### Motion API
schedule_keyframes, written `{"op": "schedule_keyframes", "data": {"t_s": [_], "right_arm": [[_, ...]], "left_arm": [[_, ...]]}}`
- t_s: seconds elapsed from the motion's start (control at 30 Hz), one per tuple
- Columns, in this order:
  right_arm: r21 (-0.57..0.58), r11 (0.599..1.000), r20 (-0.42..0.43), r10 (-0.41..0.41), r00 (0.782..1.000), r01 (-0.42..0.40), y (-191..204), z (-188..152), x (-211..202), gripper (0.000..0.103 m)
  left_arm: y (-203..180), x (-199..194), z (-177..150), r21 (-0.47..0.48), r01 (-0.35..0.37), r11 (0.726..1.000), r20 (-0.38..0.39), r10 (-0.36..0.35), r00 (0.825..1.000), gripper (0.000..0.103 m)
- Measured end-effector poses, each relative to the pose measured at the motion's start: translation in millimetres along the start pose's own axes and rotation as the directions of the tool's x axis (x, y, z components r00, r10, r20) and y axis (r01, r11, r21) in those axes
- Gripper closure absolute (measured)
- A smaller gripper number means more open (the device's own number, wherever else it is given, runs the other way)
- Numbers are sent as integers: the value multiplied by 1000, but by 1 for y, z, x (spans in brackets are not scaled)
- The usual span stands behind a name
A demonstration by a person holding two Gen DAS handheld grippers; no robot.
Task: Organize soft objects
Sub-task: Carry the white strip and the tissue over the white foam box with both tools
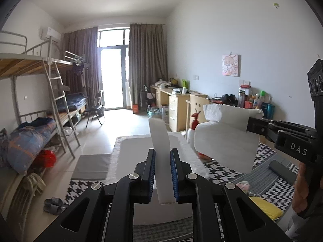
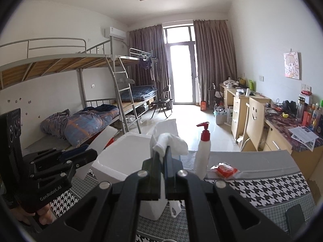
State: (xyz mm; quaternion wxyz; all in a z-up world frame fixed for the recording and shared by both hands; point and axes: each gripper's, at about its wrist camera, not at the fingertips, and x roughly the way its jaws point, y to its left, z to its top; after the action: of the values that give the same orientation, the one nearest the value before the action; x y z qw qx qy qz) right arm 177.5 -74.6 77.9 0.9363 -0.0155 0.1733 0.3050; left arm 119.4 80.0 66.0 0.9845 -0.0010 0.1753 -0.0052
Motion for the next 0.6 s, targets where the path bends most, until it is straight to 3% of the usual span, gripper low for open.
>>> {"op": "schedule_keyframes", "data": {"t_s": [0.6], "right_arm": [[-40, 999, -36, 23, 999, -24, 29, 11, 42, 99]], "left_arm": [[36, 2, -12, -56, -89, 994, -13, 88, 996, 87]]}}
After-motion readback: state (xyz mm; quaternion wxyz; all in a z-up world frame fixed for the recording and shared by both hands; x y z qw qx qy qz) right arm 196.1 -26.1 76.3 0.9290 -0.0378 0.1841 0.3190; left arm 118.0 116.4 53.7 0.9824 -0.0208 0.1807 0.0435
